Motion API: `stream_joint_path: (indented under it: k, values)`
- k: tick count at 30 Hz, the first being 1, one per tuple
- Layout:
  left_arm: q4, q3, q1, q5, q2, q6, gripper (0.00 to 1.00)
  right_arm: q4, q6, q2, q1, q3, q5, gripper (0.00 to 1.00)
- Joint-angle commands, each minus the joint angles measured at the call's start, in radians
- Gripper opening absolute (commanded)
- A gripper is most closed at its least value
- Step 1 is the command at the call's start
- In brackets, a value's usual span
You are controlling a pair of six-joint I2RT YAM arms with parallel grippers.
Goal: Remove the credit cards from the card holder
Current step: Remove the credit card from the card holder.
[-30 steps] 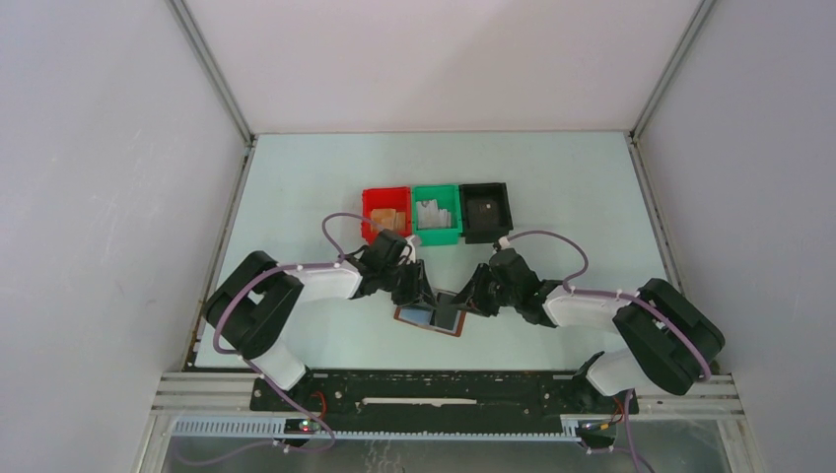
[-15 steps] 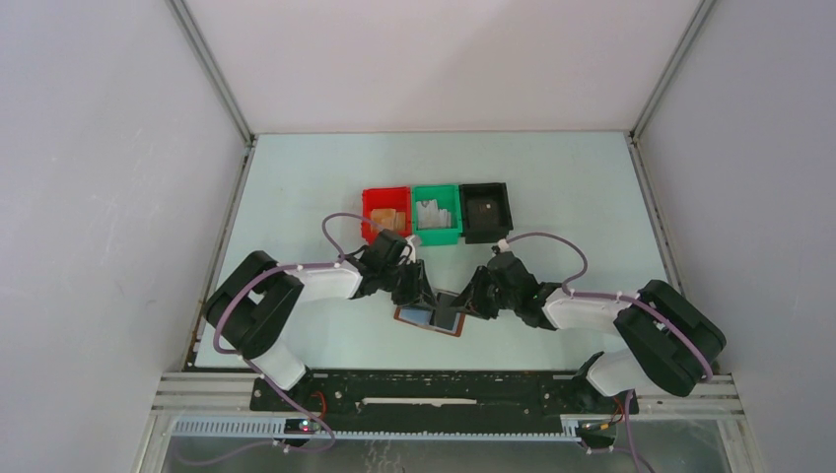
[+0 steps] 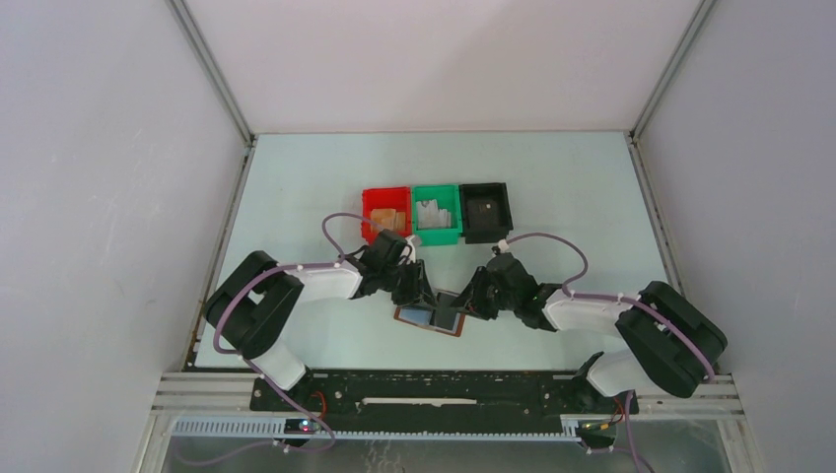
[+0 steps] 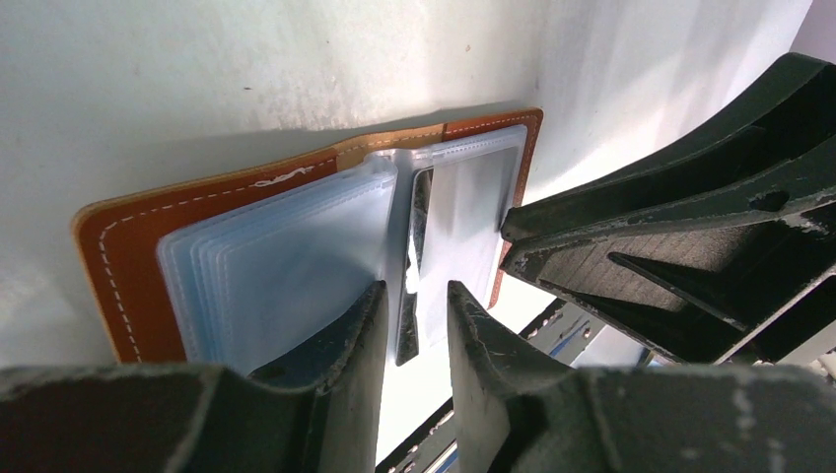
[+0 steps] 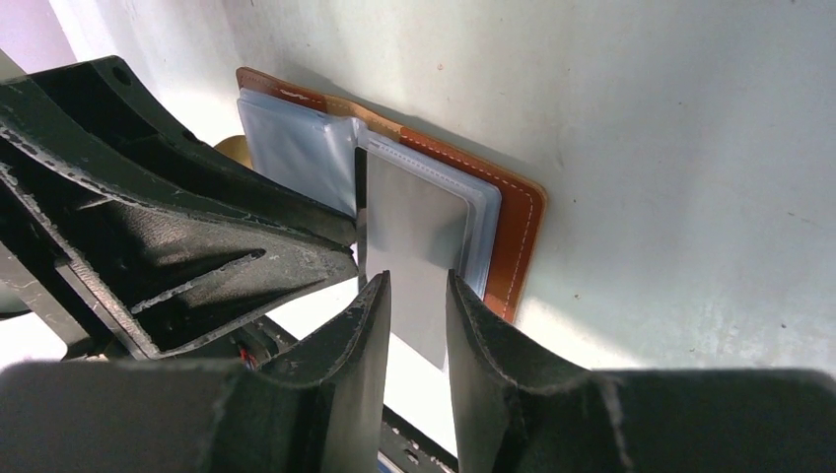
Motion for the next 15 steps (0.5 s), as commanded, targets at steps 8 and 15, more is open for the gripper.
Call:
stream_joint_path:
  k: [8,15]
  values:
    - [-0.002,0.002,-0.002,-0.020,0.001,-0.002,0.34,0.009,0.027,-0.038,0.013,-0.029,0.044,0.35]
    - [-0.010,0.000,-0.003,-0.020,-0.006,0.003,0.34,0.046,0.026,0.000,0.015,-0.027,0.020,0.36]
